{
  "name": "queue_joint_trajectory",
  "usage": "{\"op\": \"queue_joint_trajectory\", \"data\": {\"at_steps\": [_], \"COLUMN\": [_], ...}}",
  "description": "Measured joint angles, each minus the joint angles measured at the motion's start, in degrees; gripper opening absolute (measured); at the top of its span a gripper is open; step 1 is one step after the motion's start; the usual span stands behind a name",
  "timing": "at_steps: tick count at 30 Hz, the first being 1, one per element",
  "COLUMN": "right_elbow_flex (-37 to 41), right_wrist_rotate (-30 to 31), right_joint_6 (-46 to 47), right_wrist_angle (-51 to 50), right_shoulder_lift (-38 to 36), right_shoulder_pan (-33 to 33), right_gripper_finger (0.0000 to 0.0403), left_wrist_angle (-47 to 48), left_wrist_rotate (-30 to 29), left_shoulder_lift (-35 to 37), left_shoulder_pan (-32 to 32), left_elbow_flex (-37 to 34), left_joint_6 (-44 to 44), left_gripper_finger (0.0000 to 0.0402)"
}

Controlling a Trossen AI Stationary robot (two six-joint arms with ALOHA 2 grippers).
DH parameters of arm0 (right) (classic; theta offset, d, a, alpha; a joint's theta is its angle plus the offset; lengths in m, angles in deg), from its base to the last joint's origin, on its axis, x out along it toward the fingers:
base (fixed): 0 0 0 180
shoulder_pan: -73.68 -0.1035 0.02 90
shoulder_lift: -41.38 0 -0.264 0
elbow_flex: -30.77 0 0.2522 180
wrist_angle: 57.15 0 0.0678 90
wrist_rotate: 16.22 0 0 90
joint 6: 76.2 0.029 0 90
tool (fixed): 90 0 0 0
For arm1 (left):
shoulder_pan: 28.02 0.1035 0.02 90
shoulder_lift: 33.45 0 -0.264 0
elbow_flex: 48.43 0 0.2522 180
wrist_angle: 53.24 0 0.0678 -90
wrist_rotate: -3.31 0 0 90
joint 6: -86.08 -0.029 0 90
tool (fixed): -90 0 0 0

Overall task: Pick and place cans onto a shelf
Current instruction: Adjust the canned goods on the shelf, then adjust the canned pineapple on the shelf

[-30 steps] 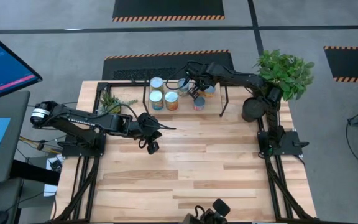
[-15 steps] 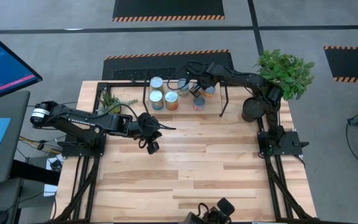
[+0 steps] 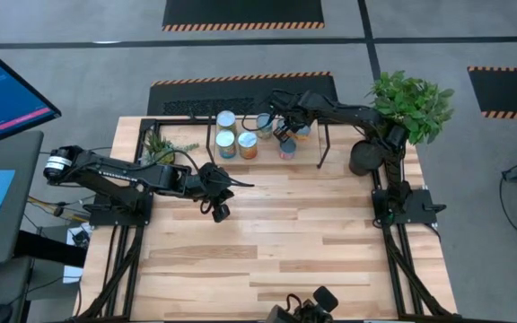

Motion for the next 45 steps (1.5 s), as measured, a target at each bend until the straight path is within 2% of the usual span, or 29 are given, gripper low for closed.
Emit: {"op": "queue_joint_trajectory", "data": {"at_steps": [14, 19, 29, 36, 43, 45], "right_elbow_flex": [0.0, 0.0, 0.0, -0.1, -0.1, -0.1], "right_wrist_rotate": [-1.4, -0.1, 3.3, 3.3, 3.6, 5.6], "right_joint_6": [-0.1, 0.2, 1.4, 8.2, 18.9, 20.6], "right_wrist_angle": [1.3, 1.0, 0.2, -0.8, -0.6, -0.4], "right_shoulder_lift": [0.0, -0.2, -7.9, -16.6, -24.2, -25.6], "right_shoulder_pan": [0.0, -0.1, -3.5, -10.8, -23.9, -27.9], "right_gripper_finger": [0.0026, 0.0026, 0.0026, 0.0026, 0.0026, 0.0026], "left_wrist_angle": [0.0, 0.0, 0.0, 0.0, -0.1, -0.2], "left_wrist_rotate": [0.5, 0.5, 0.5, 0.5, 0.5, 0.5], "left_shoulder_lift": [0.0, 0.0, 0.0, 0.0, 0.0, 0.0], "left_shoulder_pan": [0.0, 0.0, 0.0, 0.0, 0.0, 0.0], "left_elbow_flex": [0.0, 0.0, 0.0, 0.0, 0.0, 0.0], "left_joint_6": [0.0, 0.0, -0.2, -0.3, -0.3, -0.3], "left_gripper_finger": [0.0015, 0.0015, 0.0015, 0.0015, 0.0015, 0.0015]}}
